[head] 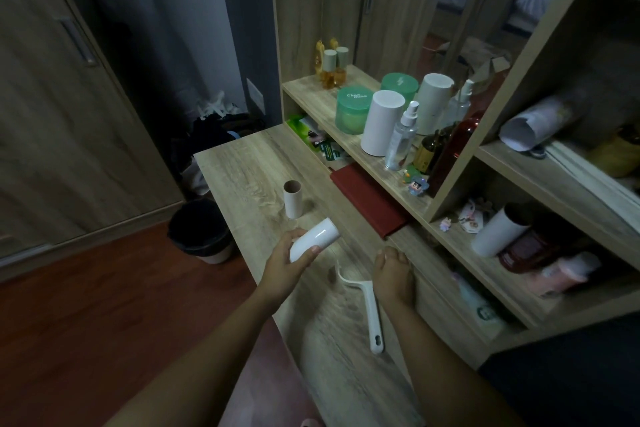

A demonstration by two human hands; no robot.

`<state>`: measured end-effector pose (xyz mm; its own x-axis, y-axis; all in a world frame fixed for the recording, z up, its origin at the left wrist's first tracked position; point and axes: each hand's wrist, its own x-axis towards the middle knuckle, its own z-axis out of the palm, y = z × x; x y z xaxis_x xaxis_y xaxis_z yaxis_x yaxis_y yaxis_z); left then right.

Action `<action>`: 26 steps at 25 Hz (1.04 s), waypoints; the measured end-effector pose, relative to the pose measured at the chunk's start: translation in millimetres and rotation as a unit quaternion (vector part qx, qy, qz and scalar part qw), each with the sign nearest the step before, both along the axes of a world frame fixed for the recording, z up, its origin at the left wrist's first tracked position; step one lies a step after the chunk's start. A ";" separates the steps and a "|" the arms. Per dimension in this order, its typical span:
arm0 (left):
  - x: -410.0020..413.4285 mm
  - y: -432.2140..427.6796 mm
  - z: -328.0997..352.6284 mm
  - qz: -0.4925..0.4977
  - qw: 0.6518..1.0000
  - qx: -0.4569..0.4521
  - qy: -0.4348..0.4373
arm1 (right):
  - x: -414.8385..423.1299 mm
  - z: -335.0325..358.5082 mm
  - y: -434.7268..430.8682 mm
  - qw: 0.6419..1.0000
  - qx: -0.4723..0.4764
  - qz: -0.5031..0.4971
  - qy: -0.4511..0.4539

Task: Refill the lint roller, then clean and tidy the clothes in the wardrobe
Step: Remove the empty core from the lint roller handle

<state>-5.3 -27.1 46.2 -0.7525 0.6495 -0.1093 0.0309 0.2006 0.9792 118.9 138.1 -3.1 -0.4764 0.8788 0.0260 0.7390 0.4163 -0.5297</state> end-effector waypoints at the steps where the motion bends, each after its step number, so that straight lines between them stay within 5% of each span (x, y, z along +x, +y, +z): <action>1: 0.3 -0.7 1.0 -0.003 1.000 -0.004 0.009 | -1.8 4.8 -2.7 0.999 -0.028 0.014 0.037; 3: -0.4 -2.3 1.8 -0.017 0.999 -0.015 0.032 | -9.0 19.2 -10.2 0.976 -0.165 0.041 0.138; 7: -5.8 -8.5 -5.9 -0.068 0.991 -0.047 0.109 | -24.4 43.2 -20.8 0.860 -0.418 0.116 0.269; 12: -15.8 -15.7 -19.9 -0.117 0.971 -0.084 0.190 | -25.4 36.3 -14.9 0.864 -0.411 0.197 0.217; 18: -16.2 -18.7 -22.1 -0.114 0.966 -0.097 0.210 | -25.0 28.9 -15.0 0.889 -0.358 0.163 0.235; 24: -18.2 -17.8 -20.5 -0.099 0.975 -0.089 0.176 | -24.3 39.4 -19.3 0.851 -0.416 0.074 0.312; 26: -22.2 -19.8 -22.2 -0.075 0.979 -0.095 0.165 | -22.1 36.2 -22.6 0.874 -0.376 0.081 0.297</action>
<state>-27.5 -47.0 24.0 -0.6656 0.7463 -0.0053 0.3826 0.3473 0.8562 96.8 115.5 33.1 -0.6949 0.6764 -0.2443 0.2033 -0.1410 -0.9689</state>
